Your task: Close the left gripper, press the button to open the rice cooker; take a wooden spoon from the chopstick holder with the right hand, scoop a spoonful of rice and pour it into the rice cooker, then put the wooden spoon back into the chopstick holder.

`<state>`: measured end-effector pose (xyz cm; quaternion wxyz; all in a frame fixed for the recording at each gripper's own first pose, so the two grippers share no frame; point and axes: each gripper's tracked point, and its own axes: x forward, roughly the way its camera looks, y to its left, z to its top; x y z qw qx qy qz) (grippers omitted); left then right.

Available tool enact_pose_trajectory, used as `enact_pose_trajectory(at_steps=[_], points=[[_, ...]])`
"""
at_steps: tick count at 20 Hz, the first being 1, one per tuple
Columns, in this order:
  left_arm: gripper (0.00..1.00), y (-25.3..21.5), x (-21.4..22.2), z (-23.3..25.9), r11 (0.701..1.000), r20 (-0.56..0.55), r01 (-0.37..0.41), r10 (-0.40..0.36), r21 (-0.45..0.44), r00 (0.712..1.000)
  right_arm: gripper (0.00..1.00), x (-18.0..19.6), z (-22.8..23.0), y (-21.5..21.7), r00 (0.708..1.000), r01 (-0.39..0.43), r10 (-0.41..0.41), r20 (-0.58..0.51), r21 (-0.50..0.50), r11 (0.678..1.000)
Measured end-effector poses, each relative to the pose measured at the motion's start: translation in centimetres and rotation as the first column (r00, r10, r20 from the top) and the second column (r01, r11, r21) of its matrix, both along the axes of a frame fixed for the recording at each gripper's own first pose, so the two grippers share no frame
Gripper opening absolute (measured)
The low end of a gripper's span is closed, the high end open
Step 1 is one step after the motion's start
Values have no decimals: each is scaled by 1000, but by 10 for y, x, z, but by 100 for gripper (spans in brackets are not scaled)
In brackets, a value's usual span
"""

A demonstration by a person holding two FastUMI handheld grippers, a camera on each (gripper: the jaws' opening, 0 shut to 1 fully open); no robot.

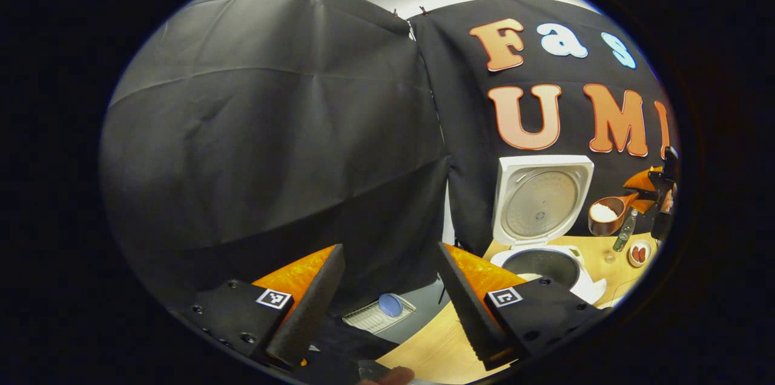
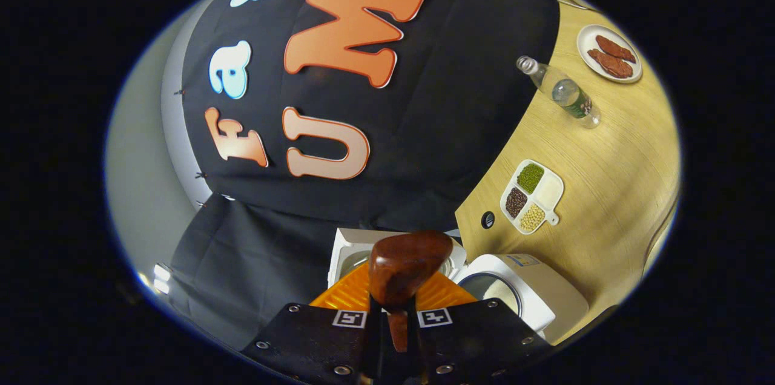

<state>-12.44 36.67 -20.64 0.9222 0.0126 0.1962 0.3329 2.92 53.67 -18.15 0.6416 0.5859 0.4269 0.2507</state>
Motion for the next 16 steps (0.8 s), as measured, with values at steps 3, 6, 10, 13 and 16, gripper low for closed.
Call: enact_pose_trajectory(at_steps=[3, 6, 10, 13, 16], points=[[100, 9, 0, -14, 999, -14, -22, 22, -28, 1000, 16, 0, 5, 21, 990, -34, 53, 131, -140, 990], [100, 24, -6, -24, 999, -27, -33, 32, -26, 999, 16, 7, 13, 35, 960, -41, 107, 257, -248, 968], [100, 31, -14, -36, 999, -48, -34, 32, -37, 998, 16, 3, 18, 48, 912, -27, 169, 373, -356, 934], [100, 34, -14, -41, 999, -59, -34, 32, -40, 998, 16, 2, 21, 54, 874, -2, 208, 439, -425, 905], [100, 35, -13, -44, 998, -67, -33, 30, -46, 997, 16, -1, 22, 60, 843, 3, 242, 480, -454, 891]])
